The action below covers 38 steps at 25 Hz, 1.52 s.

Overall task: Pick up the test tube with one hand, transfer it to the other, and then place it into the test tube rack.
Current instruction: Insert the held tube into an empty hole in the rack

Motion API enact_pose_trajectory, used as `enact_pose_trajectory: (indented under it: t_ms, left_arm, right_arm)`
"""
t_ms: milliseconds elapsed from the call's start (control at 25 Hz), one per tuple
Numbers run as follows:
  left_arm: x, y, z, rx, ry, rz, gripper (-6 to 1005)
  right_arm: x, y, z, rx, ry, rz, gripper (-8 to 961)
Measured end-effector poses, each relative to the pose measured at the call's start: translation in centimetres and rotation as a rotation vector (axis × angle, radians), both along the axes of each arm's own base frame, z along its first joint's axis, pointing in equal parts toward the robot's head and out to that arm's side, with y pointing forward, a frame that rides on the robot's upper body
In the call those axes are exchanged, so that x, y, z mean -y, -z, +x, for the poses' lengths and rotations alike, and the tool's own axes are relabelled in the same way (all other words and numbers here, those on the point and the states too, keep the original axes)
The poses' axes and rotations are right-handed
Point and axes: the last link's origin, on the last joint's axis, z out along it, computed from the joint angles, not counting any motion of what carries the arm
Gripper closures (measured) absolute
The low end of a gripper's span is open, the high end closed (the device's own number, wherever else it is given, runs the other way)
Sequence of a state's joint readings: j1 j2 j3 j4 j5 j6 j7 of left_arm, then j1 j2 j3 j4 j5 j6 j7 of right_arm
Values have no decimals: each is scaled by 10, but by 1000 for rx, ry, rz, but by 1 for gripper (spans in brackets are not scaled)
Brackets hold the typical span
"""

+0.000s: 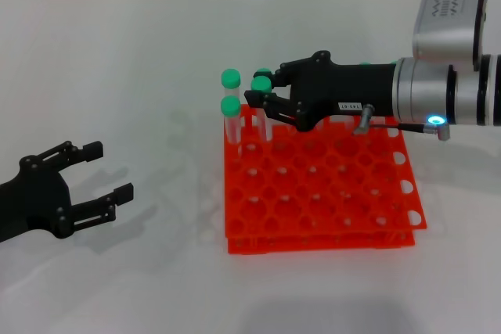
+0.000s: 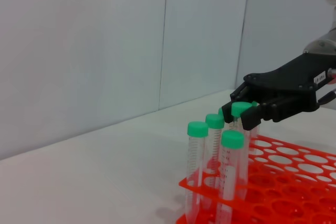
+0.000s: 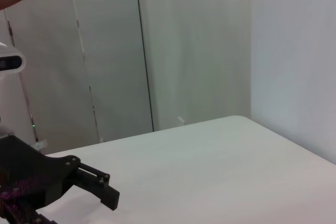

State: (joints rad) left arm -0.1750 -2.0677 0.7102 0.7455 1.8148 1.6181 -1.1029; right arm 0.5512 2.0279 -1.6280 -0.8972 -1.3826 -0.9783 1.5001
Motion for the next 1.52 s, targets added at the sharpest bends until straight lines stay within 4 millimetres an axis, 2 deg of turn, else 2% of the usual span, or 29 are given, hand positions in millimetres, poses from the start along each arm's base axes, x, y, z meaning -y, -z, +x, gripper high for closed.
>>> enact_pose_trajectory:
  t_ms: [640, 1520]
  left_arm:
    - [-3, -1, 1, -3, 6, 2, 169]
    - [-9, -1, 3, -10, 6, 8, 169]
  right_arm:
    - [1, 1, 9, -36, 17, 5, 699]
    - [3, 6, 7, -19, -12, 1, 692]
